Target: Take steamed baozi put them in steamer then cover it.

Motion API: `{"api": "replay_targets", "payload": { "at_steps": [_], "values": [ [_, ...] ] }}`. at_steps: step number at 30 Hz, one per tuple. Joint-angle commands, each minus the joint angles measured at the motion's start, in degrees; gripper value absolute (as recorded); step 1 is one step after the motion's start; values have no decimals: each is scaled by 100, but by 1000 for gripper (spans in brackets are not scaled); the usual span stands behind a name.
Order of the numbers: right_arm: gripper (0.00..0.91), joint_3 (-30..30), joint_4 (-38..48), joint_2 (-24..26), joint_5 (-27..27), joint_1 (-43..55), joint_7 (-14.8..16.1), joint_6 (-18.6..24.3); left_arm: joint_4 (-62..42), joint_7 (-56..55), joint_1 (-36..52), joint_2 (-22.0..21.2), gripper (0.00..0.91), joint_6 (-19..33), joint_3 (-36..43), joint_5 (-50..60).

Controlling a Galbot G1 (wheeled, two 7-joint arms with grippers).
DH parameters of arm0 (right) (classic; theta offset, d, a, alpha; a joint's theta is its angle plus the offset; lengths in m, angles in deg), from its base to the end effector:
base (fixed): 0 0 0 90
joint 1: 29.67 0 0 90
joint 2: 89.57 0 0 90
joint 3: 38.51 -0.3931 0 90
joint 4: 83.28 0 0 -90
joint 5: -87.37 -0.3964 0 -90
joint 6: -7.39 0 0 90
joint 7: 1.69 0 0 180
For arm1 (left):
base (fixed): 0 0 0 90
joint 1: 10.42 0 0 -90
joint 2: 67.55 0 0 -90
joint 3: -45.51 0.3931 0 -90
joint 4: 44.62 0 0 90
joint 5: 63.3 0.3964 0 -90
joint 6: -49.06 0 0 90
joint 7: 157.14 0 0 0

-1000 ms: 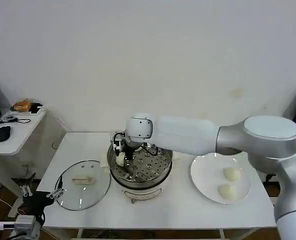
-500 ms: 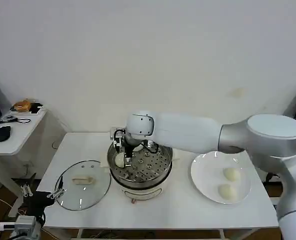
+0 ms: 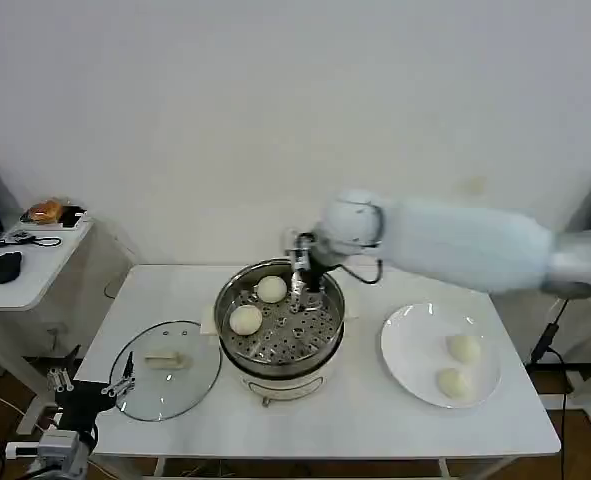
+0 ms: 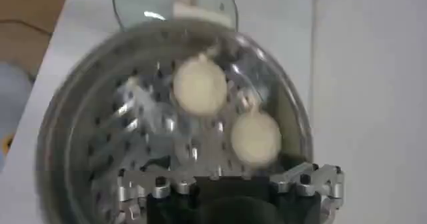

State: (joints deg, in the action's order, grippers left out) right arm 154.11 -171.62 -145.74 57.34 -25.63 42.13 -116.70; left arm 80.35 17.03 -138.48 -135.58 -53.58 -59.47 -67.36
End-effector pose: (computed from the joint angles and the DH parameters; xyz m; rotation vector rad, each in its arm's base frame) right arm 0.5561 0.0960 -0.0475 1.3990 -1.6135 1.4577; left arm 0.1716 0.1399 -0.2899 0.1815 -2.8768 -0.5870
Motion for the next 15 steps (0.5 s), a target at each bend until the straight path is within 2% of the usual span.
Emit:
{"api": "replay_targets", "payload": {
  "at_steps": [1,3,4,6,9,12,15],
  "values": [
    [907,-50,-1196,2456,922,300,709,637,-5,9,50,16,907,-16,156,28],
    [907,-46,-1302,2893,1311,228,943,973,-4,12,57,12,907,-18,197,39],
    [907,-44,-1307,2956,1345,221,985,1007,-4,11,59,10,907,-19,210,44],
    [907,-41,-1352,3297,1828,56,1148,1328,-11,11,64,1,907,-16,241,56],
    [907,-72,-1389,3659,2272,-229,1217,1614,-16,11,59,5,907,-12,267,59],
    [907,-323,-1430,3944,2621,-750,1058,1799,-29,11,67,4,907,-6,279,69],
    [907,-698,-1474,4205,2899,-1399,904,1796,-66,20,94,-19,907,-14,288,68]
  ]
}}
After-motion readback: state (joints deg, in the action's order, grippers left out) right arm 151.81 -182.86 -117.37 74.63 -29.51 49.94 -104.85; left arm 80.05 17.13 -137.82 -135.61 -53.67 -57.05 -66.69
